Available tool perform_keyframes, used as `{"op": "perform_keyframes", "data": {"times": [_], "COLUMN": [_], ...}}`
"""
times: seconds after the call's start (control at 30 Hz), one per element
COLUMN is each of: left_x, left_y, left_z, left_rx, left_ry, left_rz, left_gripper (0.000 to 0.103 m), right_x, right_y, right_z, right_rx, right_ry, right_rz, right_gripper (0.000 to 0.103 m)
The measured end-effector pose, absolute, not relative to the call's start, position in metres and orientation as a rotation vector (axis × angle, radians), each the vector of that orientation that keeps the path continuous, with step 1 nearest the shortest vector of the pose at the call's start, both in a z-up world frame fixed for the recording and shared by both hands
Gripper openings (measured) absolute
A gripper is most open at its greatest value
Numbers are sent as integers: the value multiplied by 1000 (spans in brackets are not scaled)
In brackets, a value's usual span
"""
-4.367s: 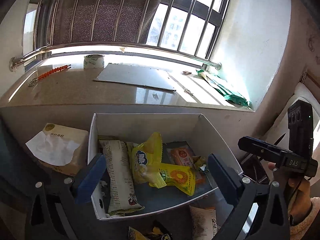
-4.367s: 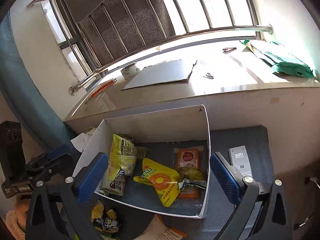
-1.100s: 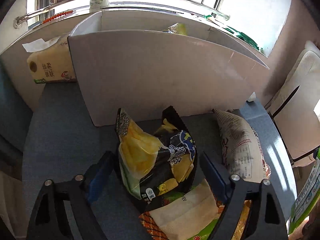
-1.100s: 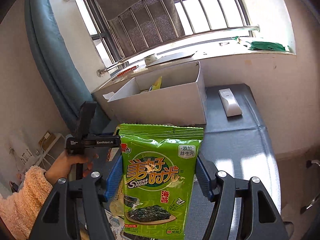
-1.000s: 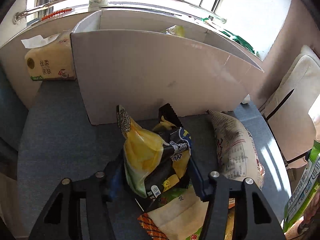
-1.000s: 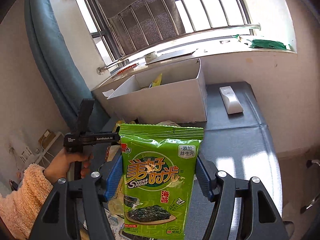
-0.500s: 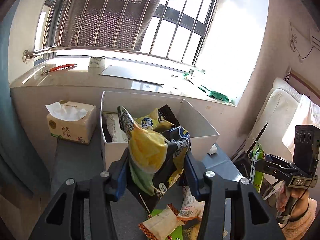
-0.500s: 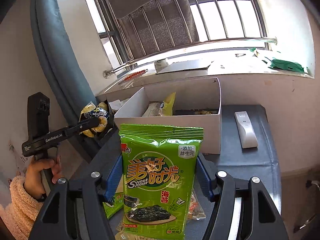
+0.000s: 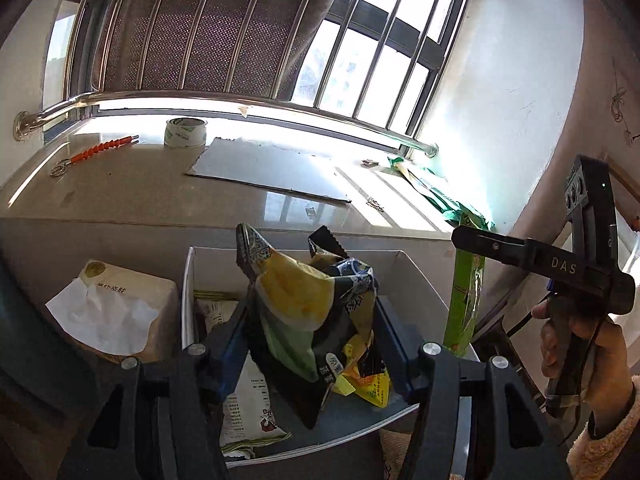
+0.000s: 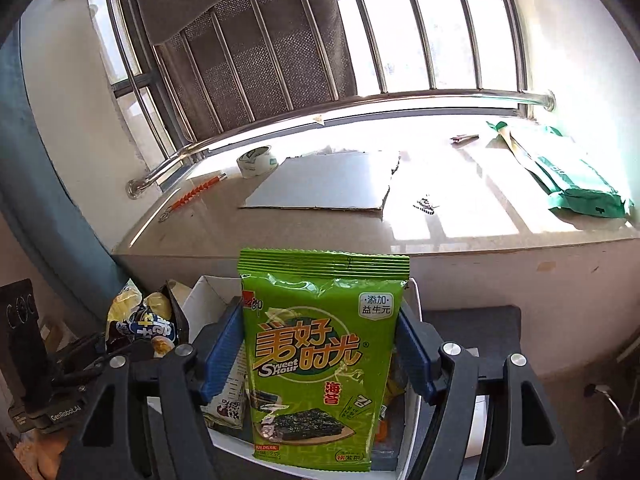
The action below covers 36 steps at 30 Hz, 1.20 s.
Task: Organize snacks
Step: 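Carry the seaweed packet and yellow bag into the white box and release both, then move both tools back over the remaining snacks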
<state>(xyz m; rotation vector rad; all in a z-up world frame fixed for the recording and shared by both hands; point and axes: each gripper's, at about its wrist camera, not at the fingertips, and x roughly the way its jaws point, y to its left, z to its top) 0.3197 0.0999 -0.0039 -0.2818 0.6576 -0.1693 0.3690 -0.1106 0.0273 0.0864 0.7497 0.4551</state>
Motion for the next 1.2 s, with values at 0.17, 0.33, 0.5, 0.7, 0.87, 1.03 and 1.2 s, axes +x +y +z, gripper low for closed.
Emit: {"op": "perform_keyframes", "data": {"times": [0.17,0.33,0.5,0.7,0.87,1.03,1.2], "left_x": [309,285,243,171,114,70,33], "left_y": [101,99,92,70,49,37,32], "left_z": [-6,9,30,34,14,-29,-74], "left_rx": [-258,-228,-203,-144,-83,-104,-194], "left_ry": [647,611,555,525,534,596,636], "left_rz": [-140,-126,-151,-194,-202,-209,-221], "left_gripper": [103,103,103,103,103,103,103], "right_x": [369,350,307,215,140,89,60], "right_y": [-119,-126,-139,-152,-161,-168,-184], "right_z": [11,15,28,28,6,-41,-96], "right_rx": [189,194,211,133,34,-39,86], "right_ry": [792,758,694,607,562,588,704], "right_rz": [494,497,559,652,693,675,649], "right_gripper": [103,103,103,103,103,103,103]}}
